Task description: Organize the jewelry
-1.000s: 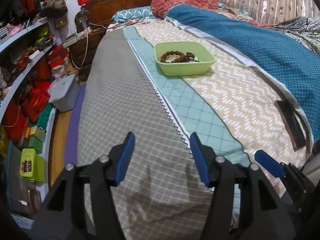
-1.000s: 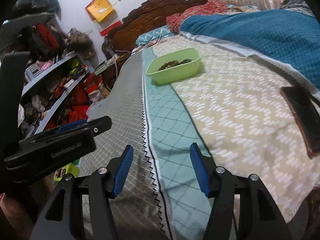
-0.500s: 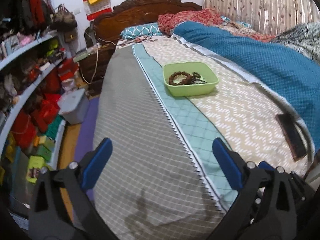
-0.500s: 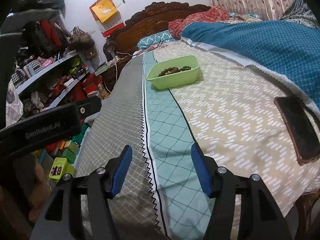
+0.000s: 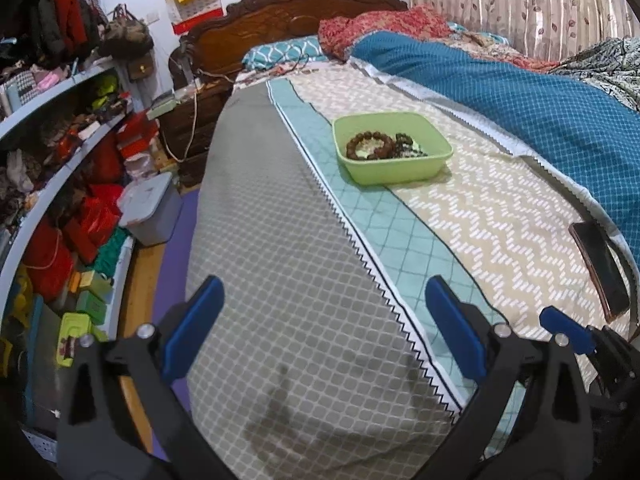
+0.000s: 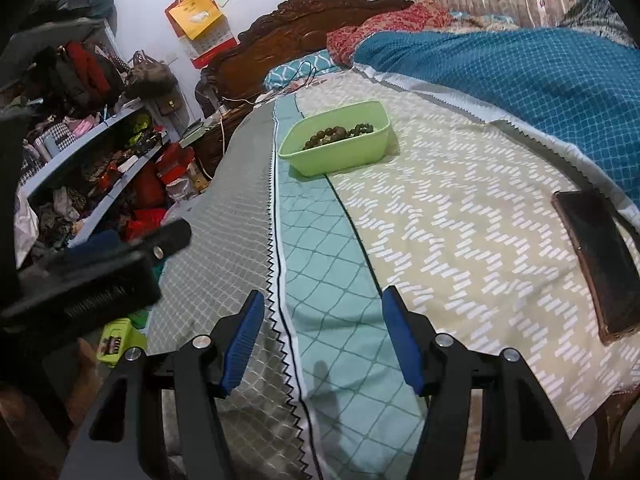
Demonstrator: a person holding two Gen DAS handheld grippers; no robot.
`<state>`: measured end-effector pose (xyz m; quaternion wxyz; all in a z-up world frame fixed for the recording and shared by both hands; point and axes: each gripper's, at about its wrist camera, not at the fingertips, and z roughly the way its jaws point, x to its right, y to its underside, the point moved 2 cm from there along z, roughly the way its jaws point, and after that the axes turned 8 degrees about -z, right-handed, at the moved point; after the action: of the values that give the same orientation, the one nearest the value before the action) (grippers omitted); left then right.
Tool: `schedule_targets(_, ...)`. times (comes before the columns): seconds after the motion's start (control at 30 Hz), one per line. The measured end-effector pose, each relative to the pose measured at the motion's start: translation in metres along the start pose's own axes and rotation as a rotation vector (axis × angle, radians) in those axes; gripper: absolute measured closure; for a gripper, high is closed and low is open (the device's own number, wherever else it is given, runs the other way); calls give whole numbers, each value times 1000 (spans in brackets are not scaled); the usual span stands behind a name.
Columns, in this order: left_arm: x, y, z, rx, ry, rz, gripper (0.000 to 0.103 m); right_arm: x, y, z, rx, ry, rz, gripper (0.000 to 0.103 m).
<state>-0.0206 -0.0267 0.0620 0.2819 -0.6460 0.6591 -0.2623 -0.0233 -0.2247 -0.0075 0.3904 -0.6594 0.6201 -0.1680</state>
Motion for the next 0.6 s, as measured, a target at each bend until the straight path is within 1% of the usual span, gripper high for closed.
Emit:
schedule_targets(0.07, -1, 0, 3, -9, -8, -5, 6, 1, -2, -1, -1, -13, 21, 69)
schedule_targets(0.43, -8, -1, 6, -21, -21, -21, 6, -3, -18, -8, 12, -2, -4, 69)
schedule_targets(0.6, -8, -2, 6, -24, -22, -15, 6, -6, -26, -10, 34, -3, -1, 69)
